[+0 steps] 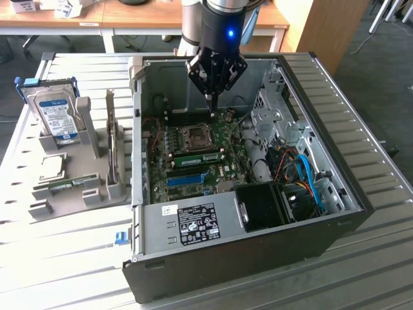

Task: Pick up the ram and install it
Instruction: 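Press down the ram until it locks into place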

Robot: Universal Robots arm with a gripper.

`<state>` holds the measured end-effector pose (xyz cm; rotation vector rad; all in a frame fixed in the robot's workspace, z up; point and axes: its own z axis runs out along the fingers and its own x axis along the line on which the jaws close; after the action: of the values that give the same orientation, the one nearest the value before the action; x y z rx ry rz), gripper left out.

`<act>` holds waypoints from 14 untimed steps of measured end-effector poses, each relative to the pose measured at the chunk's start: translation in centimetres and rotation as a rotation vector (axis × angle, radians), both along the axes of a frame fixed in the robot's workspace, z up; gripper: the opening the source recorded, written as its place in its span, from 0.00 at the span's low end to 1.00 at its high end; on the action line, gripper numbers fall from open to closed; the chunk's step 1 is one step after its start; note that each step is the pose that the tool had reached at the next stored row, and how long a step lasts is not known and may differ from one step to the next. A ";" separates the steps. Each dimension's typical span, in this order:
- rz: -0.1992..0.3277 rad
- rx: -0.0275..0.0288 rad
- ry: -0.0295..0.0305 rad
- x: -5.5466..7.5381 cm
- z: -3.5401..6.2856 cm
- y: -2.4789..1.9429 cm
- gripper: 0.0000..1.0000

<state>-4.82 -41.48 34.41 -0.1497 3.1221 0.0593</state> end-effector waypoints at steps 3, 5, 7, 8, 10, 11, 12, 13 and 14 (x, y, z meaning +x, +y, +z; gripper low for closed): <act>-0.043 0.0002 0.0000 0.0 -0.01 0.00 0.11; -0.073 0.0001 0.0000 0.0 -0.01 0.00 0.11; -0.102 0.0002 0.0000 0.0 -0.02 0.00 0.11; -0.117 0.0001 0.0000 0.0 -0.02 0.00 0.11; -0.145 0.0001 0.0000 0.0 -0.02 0.00 0.11; -0.160 0.0002 0.0000 0.0 -0.02 0.00 0.11; -0.171 0.0002 0.0000 0.0 -0.02 0.00 0.11; -0.175 0.0002 0.0000 0.0 -0.02 0.00 0.11; -0.175 0.0002 0.0000 0.0 -0.02 0.00 0.11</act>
<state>-4.82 -41.48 34.39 0.1233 3.1200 0.0571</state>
